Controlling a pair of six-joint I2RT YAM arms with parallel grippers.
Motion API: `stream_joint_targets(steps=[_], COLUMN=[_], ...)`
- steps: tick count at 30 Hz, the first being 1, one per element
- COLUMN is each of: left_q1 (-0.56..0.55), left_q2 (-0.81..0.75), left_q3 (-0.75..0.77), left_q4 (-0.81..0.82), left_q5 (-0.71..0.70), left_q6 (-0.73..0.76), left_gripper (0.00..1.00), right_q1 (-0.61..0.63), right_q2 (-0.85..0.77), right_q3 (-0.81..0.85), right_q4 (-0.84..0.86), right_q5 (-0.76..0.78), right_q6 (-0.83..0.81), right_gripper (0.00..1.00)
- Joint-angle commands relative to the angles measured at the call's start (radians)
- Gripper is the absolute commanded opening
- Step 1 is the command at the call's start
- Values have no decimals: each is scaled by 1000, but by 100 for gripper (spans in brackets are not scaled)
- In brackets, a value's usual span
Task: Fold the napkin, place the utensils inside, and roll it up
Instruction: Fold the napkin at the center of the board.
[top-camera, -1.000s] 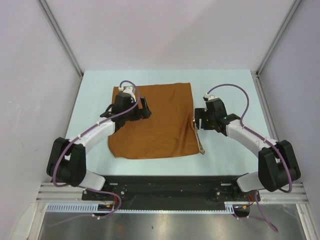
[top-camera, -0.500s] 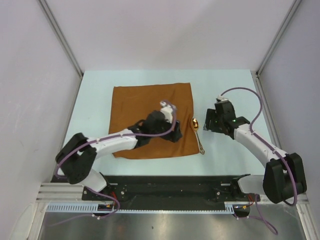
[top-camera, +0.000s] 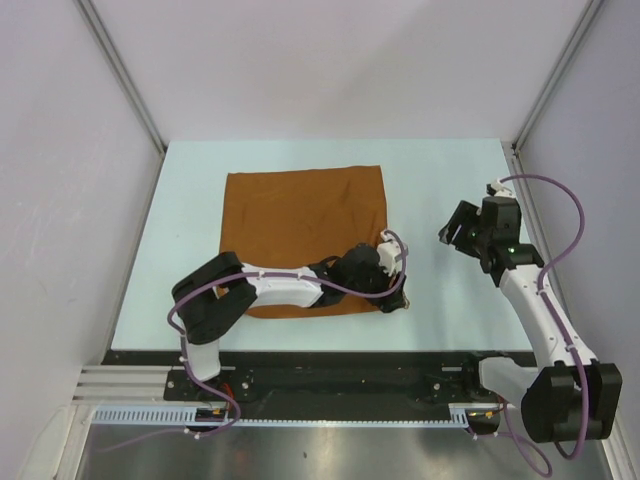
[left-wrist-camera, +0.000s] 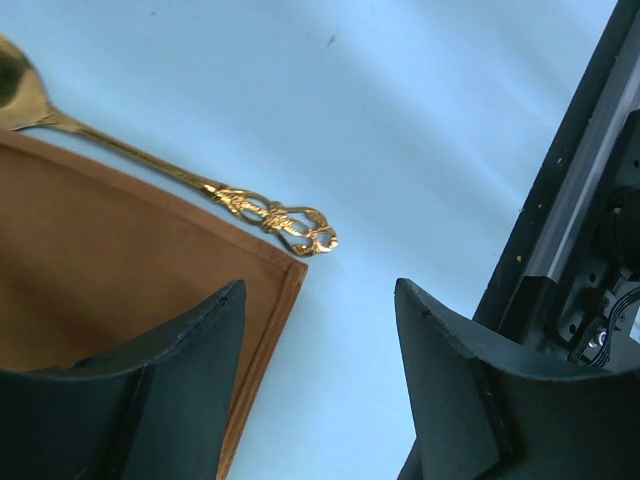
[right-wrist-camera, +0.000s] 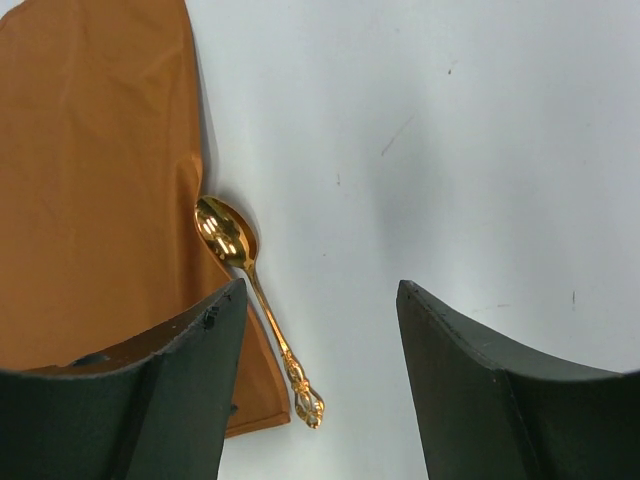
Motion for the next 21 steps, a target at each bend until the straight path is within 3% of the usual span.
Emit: stream_joint_targets(steps=[1,9,21], left_q1=[-17,-17,-36], left_q2=[65,128,156], left_q3=[76,130,115], left_q4=[39,-18,-72], left_q5=[37,3,-48], left_q6=[-6,-20,-69], left_gripper=[65,52,40], right_q1=[-34,-63,-121], right_q2=[-44,-75,-113], right_q3=[-23,-46,-55], right_q4=[2,2,4], right_q5=[-63,-95,-124], right_q6=[-13,-22,-34], right_gripper=[66,66,67])
